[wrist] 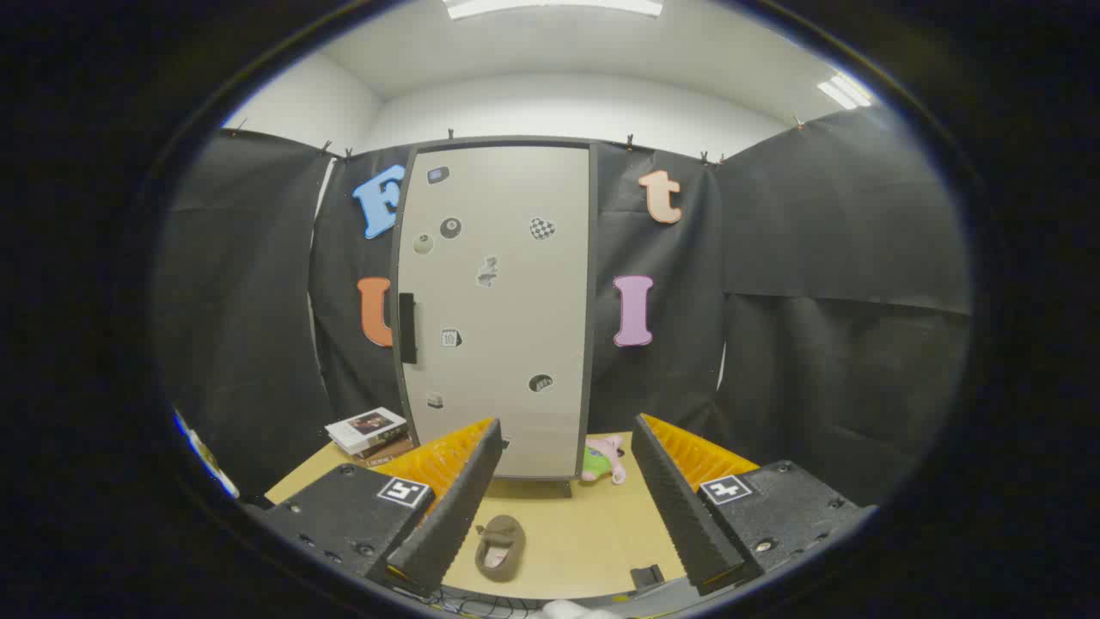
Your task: Open the shoe cabinet door, grab the shoes and put them into the shoe cabinet, then close the shoe cabinet door.
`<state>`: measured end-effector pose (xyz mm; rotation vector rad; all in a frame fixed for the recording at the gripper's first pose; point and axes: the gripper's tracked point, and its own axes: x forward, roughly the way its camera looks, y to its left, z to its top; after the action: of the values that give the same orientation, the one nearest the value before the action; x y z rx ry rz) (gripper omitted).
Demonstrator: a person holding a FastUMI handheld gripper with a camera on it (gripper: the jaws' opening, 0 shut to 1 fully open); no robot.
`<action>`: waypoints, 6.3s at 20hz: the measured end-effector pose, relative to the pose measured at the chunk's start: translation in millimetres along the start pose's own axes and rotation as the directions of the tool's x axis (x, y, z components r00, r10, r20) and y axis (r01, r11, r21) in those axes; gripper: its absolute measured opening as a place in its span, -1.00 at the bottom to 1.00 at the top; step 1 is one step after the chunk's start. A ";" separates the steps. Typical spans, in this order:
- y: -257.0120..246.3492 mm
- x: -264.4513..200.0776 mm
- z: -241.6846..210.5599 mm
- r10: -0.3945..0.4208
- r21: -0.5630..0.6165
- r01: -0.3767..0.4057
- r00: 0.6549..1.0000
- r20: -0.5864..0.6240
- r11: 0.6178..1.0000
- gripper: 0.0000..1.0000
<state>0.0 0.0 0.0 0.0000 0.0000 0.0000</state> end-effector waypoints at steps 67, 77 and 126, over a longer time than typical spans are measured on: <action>269.7 258.8 12.8 0.392 0.016 -0.392 0.913 -0.114 0.920 -0.40; 217.5 173.0 6.0 0.397 0.025 -0.396 0.911 -0.114 0.918 -0.46; -130.2 9.5 -22.6 -0.134 0.038 0.138 0.986 -0.102 0.990 -0.68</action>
<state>9.5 -130.2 -22.6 0.0451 0.0995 -0.1365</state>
